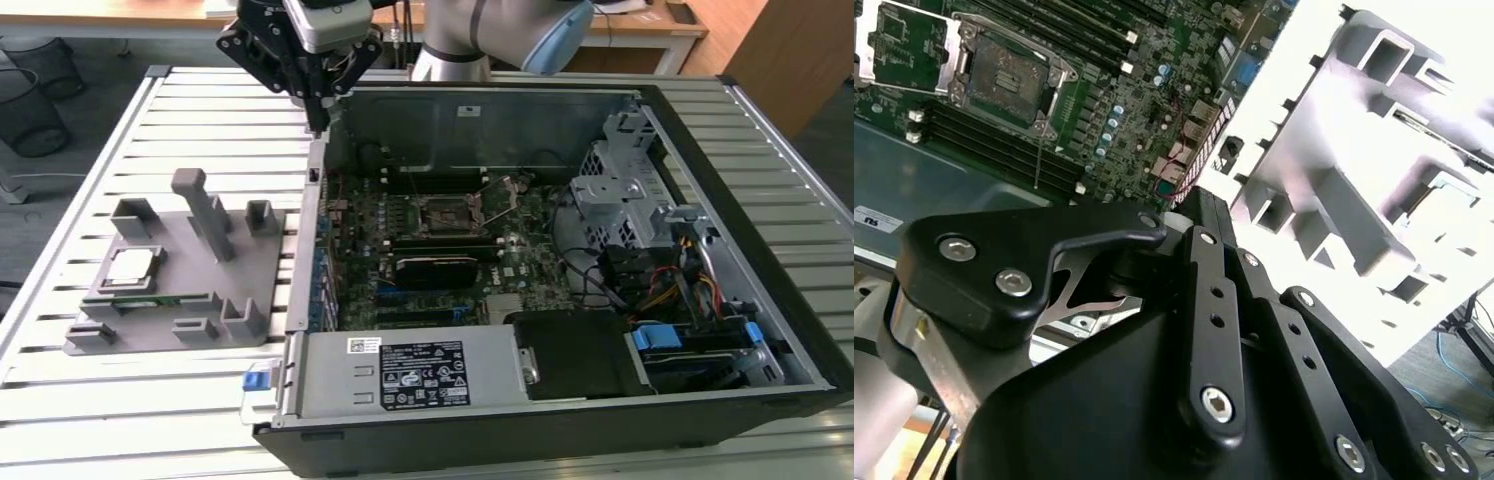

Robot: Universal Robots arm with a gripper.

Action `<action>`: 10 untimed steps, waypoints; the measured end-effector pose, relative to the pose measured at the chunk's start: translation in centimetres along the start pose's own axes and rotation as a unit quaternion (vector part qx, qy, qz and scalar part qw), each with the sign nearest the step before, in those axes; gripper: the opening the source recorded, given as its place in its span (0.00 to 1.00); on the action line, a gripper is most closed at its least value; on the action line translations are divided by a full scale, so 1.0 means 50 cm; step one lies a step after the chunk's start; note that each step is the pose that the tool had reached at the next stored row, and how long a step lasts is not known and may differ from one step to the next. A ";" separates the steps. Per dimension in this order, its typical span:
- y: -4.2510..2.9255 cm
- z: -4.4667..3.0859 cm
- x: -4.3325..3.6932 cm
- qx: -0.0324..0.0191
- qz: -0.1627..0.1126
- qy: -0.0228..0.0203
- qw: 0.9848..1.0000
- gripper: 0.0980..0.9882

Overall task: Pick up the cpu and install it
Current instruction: 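Reach for the cpu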

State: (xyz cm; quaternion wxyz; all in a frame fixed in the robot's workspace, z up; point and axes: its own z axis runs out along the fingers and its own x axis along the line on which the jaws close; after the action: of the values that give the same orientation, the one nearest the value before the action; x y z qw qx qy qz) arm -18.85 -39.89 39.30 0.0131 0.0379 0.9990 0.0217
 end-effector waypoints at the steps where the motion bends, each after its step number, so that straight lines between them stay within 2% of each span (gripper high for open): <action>1: 0.000 0.000 0.001 0.000 0.000 0.000 1.000 0.01; 10: -0.001 0.000 0.015 0.000 0.000 0.000 1.000 0.01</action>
State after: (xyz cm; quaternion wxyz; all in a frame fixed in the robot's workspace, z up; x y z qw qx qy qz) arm -19.61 -39.89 39.29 0.0131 0.0379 0.9990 0.0217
